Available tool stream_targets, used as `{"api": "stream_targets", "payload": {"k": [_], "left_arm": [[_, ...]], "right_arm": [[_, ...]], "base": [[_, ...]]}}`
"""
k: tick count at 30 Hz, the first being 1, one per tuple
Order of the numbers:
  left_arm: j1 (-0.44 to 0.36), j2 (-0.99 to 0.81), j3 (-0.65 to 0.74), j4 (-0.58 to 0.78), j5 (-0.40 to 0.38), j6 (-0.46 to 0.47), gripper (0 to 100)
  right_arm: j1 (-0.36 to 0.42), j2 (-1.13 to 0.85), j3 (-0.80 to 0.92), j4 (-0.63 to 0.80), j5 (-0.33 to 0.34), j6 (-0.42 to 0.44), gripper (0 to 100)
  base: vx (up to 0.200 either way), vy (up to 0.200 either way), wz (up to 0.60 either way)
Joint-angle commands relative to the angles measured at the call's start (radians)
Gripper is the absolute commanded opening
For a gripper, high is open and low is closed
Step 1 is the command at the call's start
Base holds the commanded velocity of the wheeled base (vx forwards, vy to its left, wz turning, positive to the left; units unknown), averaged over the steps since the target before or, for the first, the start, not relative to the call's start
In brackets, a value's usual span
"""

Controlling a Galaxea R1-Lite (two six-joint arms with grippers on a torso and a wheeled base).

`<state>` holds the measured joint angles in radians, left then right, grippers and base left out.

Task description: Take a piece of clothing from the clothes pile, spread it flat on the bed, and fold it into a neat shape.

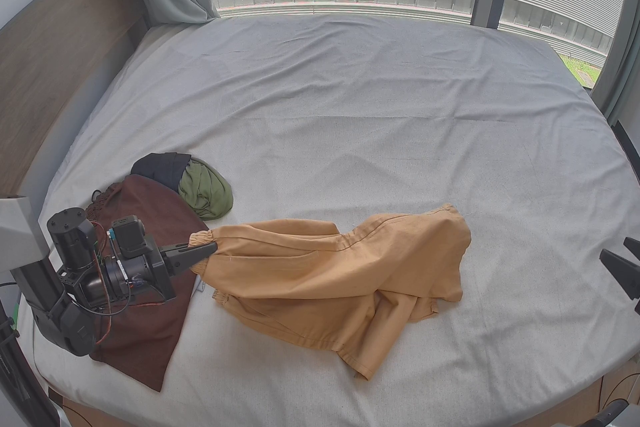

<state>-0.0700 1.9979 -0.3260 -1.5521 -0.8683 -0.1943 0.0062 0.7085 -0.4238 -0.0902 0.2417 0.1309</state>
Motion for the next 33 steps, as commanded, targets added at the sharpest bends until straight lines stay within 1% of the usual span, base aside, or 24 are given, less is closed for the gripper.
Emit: {"api": "stream_targets", "payload": {"k": [1,4,10,12,14,17,21,25,26,27,31,32,33], "left_arm": [[0.001,0.006,-0.001,0.0,0.0,-0.001,0],[0.001,0.004,-0.001,0.0,0.0,-0.001,0],[0.001,0.007,-0.002,0.0,0.0,-0.001,0],[0.001,0.006,-0.002,0.0,0.0,-0.002,0],[-0.001,-0.002,-0.002,0.0,0.0,-0.001,0],[-0.004,-0.004,-0.002,0.0,0.0,-0.001,0],[-0.004,-0.001,-0.005,0.0,0.0,-0.002,0],[-0.002,-0.001,-0.007,0.0,0.0,-0.002,0],[-0.002,-0.001,-0.007,0.0,0.0,-0.002,0],[-0.001,-0.004,-0.007,0.0,0.0,-0.002,0],[0.001,-0.004,-0.004,0.0,0.0,-0.002,0],[0.001,-0.004,-0.004,0.0,0.0,-0.002,0],[-0.001,-0.004,-0.004,0.0,0.0,-0.002,0]], "right_arm": [[0.0,0.109,-0.021,-0.003,0.014,0.016,100],[0.0,0.172,-0.038,-0.003,0.03,0.019,100],[0.0,0.278,-0.055,-0.017,0.102,0.019,100],[0.0,0.295,-0.055,-0.028,0.113,0.019,100],[0.0,0.347,-0.056,-0.069,0.146,0.021,100],[0.0,0.42,-0.059,-0.123,0.168,0.021,100],[0.001,0.493,-0.061,-0.18,0.18,0.021,100],[0.001,0.569,-0.062,-0.25,0.234,0.026,100],[0.001,0.569,-0.062,-0.25,0.234,0.026,100],[0.001,0.611,-0.061,-0.293,0.26,0.039,100],[0.003,0.68,-0.041,-0.418,0.292,0.101,100],[0.003,0.68,-0.041,-0.418,0.292,0.101,100],[0.003,0.715,-0.036,-0.482,0.315,0.127,100]], "base": [[0.0,0.0,0.0],[0.0,0.0,0.0],[0.0,0.0,0.0],[0.0,0.0,0.0],[0.0,0.0,0.0],[0.0,0.0,0.0],[0.0,0.0,0.0],[0.0,0.0,0.0],[0.0,0.0,0.0],[0.0,0.0,0.0],[0.0,0.0,0.0],[0.0,0.0,0.0],[0.0,0.0,0.0]]}}
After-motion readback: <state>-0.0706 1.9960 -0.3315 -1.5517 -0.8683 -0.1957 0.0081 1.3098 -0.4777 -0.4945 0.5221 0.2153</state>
